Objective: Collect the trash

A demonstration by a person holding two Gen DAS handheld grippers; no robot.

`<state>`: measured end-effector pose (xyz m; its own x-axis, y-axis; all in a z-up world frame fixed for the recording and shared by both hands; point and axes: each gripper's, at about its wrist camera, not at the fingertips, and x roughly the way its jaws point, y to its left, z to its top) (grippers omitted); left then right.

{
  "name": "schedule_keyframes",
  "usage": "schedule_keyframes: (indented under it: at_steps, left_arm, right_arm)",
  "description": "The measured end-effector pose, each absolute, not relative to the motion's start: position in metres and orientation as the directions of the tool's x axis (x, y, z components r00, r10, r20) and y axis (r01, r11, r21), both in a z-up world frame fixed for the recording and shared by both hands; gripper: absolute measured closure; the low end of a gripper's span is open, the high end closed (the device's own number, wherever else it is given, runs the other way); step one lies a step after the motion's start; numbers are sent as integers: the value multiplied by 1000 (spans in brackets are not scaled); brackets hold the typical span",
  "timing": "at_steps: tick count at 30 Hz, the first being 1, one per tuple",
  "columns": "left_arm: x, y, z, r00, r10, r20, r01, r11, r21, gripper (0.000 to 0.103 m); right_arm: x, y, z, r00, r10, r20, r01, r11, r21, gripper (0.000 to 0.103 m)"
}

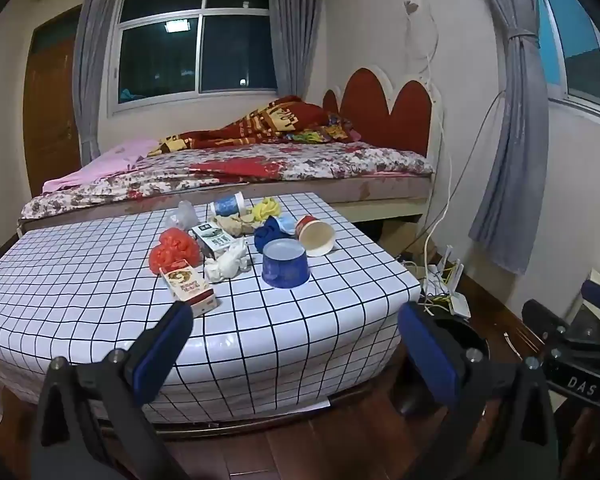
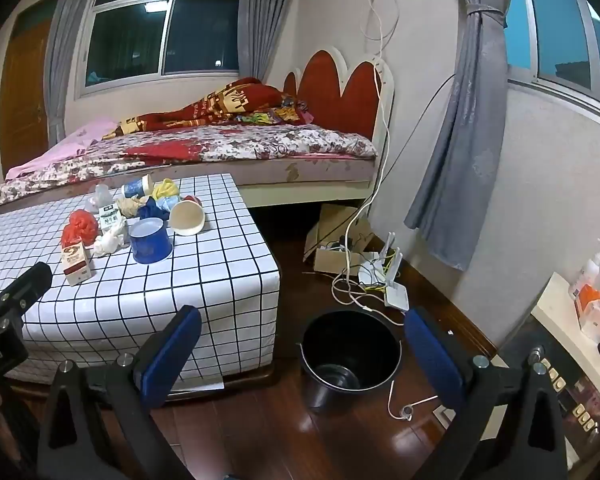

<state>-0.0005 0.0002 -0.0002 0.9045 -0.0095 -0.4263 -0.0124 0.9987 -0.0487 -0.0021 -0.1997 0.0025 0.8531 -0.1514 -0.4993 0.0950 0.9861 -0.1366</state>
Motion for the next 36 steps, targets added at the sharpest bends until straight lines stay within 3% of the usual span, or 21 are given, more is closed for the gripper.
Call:
schedule_keyframes:
  at_steps: [36]
  left_arm:
    - [-3,5,-2,902,22,-432,-36,999,-24,0]
  right_arm:
    - [-5,-206,7,863,-134,-488,94,990,-106,1]
